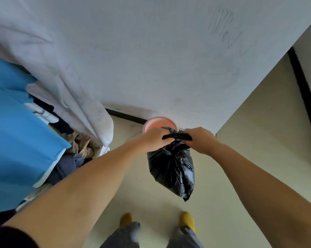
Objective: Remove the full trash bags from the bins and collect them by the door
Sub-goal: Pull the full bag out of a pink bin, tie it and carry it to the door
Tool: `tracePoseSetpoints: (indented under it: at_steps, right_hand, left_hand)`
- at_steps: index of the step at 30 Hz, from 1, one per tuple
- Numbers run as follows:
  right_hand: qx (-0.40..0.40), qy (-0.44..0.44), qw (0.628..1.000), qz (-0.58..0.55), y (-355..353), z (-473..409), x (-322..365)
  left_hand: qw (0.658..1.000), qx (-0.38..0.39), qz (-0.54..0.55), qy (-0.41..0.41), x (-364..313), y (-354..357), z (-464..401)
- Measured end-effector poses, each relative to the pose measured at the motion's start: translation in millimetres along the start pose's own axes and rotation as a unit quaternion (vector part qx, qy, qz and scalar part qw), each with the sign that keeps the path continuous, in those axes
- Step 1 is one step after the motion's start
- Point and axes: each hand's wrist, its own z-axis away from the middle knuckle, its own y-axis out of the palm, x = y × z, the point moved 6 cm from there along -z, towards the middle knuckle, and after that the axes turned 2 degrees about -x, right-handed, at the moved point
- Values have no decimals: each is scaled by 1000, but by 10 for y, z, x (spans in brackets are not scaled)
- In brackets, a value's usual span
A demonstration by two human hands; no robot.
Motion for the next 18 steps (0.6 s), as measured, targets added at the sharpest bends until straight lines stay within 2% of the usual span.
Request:
tracePoseSetpoints:
  at_steps: [3,6,9,12,18]
  right_hand:
    - [0,-85,996,-12,-110,-152,137]
    - [-34,-199,979,-25,-282,-227,360]
    - [36,-283,958,34,-217,-223,593]
    - [103,-374,919,69,-42,-150,957]
    - [121,-566,813,60,342,555,1947]
  left_hand:
    - [997,-48,3,-52,16,-132,140]
    - [984,-131,37,-115,-10,-186,379]
    - [960,-208,62,-179,-55,-78,777]
    - [933,-240,95,-252,-19,88,1267]
    - [862,-324,117,-371,-3,558,2609]
